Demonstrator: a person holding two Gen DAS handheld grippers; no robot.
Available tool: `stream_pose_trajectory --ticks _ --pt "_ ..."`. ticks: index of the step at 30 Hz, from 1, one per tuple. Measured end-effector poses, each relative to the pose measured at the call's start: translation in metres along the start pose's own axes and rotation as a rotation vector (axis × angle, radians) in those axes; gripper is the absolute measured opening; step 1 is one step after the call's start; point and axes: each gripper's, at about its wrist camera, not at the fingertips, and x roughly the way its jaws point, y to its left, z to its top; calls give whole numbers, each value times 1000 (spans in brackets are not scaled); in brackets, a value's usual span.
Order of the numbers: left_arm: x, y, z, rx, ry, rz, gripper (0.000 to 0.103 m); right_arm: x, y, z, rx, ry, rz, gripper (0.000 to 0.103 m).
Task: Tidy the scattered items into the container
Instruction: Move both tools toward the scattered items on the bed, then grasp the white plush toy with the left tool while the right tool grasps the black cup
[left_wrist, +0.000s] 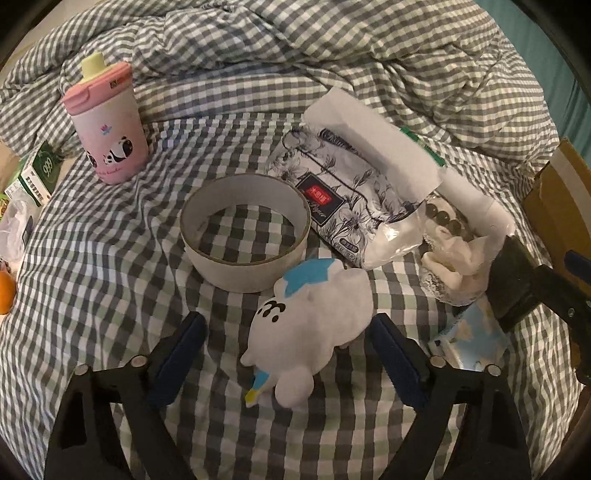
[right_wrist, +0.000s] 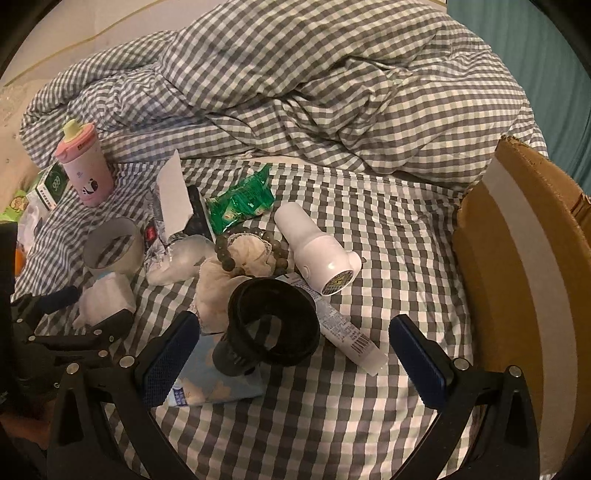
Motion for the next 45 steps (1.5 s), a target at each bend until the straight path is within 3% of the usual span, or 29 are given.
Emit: stream_pose_trajectory --ticks 7,10,26,28,31,32,45 --pt "7 -2 1 -1 -5 -7 79 15 -3 2 2 17 6 103" --pt "7 -3 1 4 -6 -37 61 21 -1 5 -11 20 5 103" --pt "3 0 4 6 -21 -39 61 40 -3 5 1 66 29 102" --pt "1 0 4 6 -25 -36 61 41 -5 5 8 71 30 97" --pt "-3 0 4 5 -29 -33 61 42 -5 3 21 84 68 75" --pt "-5 0 5 4 -32 -32 61 42 -4 2 22 88 78 63" --pt "-38 -7 10 11 -85 -23 61 14 -2 -1 9 49 93 62"
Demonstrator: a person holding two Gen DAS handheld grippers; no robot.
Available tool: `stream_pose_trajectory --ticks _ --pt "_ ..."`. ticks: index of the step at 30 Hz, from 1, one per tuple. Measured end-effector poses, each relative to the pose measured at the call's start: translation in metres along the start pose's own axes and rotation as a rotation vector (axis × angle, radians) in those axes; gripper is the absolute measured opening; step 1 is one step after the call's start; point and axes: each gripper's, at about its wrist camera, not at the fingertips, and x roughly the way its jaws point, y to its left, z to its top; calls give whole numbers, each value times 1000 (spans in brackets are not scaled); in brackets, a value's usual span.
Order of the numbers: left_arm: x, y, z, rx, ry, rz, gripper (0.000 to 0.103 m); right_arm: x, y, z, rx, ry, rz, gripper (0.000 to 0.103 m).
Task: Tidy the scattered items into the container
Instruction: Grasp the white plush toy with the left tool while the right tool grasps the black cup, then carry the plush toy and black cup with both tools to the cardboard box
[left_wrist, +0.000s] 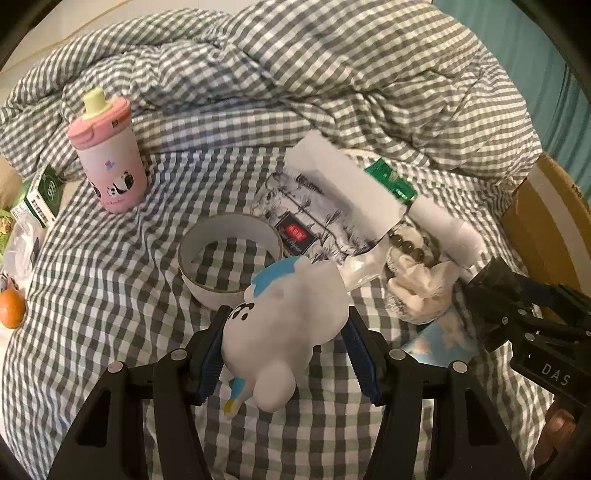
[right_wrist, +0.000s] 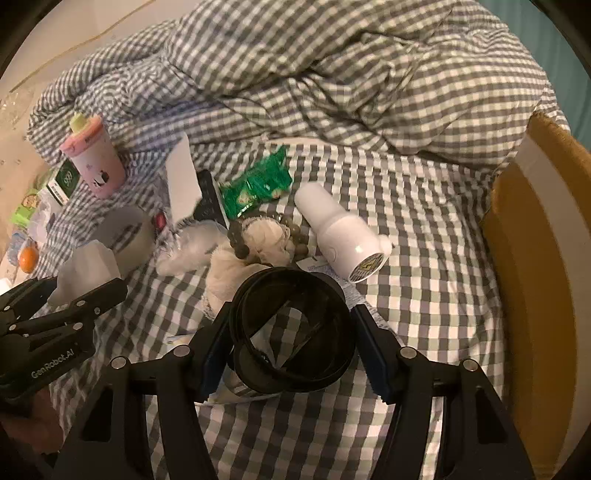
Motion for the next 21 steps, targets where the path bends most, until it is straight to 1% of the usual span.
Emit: stream_pose_trajectory --ticks 10,21 --pt "-44 -7 6 10 -70 3 61 -43 0 2 -1 -70 8 62" --pt "-106 -13 8 19 -171 4 61 -100 2 1 2 -165 6 62"
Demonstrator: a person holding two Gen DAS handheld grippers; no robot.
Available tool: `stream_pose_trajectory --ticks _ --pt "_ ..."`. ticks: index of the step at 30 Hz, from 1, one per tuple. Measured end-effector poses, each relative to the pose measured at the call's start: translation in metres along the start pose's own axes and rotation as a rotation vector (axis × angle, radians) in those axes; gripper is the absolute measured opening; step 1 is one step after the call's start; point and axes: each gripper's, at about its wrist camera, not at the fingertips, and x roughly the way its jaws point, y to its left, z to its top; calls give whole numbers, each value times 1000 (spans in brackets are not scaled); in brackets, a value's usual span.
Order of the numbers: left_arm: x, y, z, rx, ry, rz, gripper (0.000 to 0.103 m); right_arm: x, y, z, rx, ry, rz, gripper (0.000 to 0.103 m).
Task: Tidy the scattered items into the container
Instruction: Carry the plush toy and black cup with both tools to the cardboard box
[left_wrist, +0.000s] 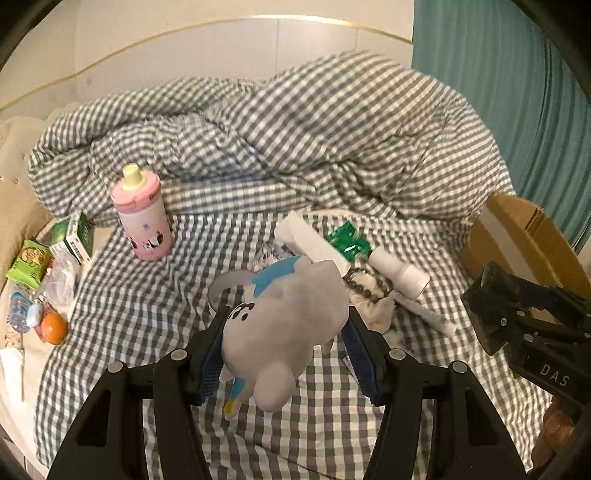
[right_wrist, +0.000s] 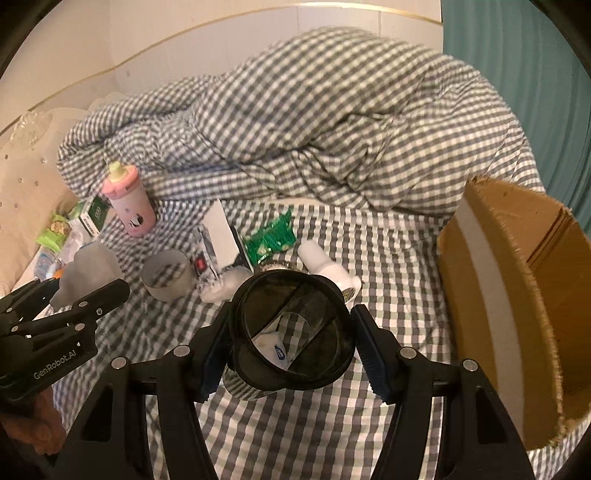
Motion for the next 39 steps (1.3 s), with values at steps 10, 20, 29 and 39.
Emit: stream_pose_trajectory --ticks 10,20,29,39 --pt "-62 -8 7 14 -102 -5 61 -58 6 3 3 -90 1 61" --pt "-121 -10 8 9 -196 -15 61 -121 19 2 -19 -185 -3 61" --pt "-167 -15 8 1 -270 -21 61 -169 23 -4 -20 -253 -9 61" --pt "-198 -27 7 16 -315 -34 61 -209 16 -7 -9 -319 -21 61"
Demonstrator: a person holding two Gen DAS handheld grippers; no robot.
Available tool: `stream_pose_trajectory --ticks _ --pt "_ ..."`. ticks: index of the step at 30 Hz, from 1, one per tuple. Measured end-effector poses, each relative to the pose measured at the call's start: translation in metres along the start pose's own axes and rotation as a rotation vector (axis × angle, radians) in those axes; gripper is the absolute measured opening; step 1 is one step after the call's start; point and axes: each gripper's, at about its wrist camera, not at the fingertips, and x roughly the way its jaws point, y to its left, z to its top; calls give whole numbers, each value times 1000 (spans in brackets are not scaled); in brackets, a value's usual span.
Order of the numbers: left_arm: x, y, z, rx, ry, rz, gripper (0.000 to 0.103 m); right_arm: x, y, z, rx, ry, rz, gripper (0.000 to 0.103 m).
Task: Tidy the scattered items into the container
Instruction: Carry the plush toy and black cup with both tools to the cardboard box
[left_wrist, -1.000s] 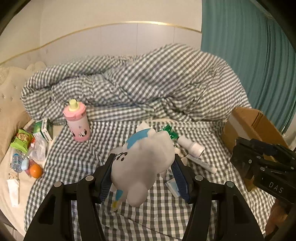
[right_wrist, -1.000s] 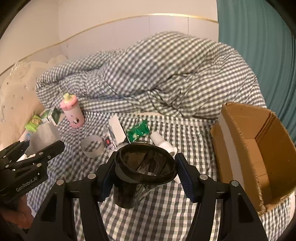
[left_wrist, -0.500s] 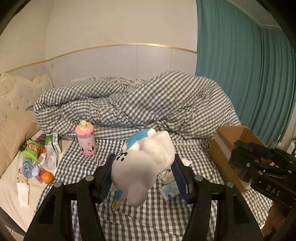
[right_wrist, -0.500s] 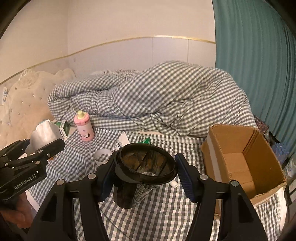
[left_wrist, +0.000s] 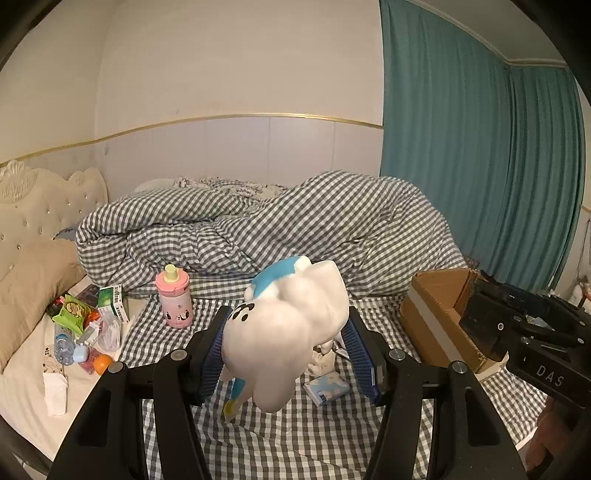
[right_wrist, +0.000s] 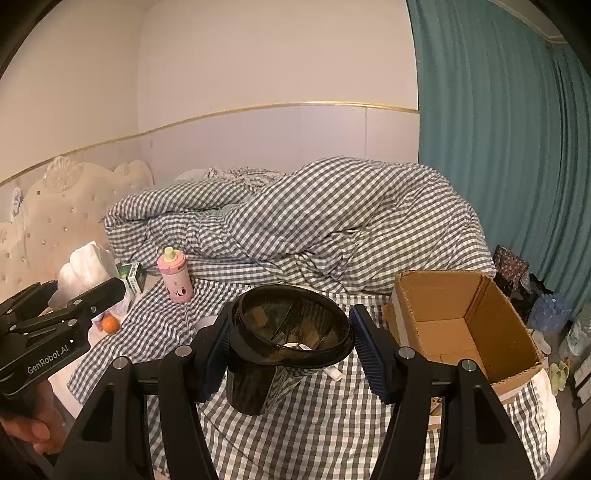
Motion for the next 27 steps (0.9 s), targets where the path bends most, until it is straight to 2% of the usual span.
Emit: stream_pose_trajectory --ticks 13,27 --pt "7 -24 8 20 -2 -36 61 -19 -24 2 17 -26 -34 61" --pt "22 -102 17 76 1 -164 61 -46 -90 4 84 -44 -155 61"
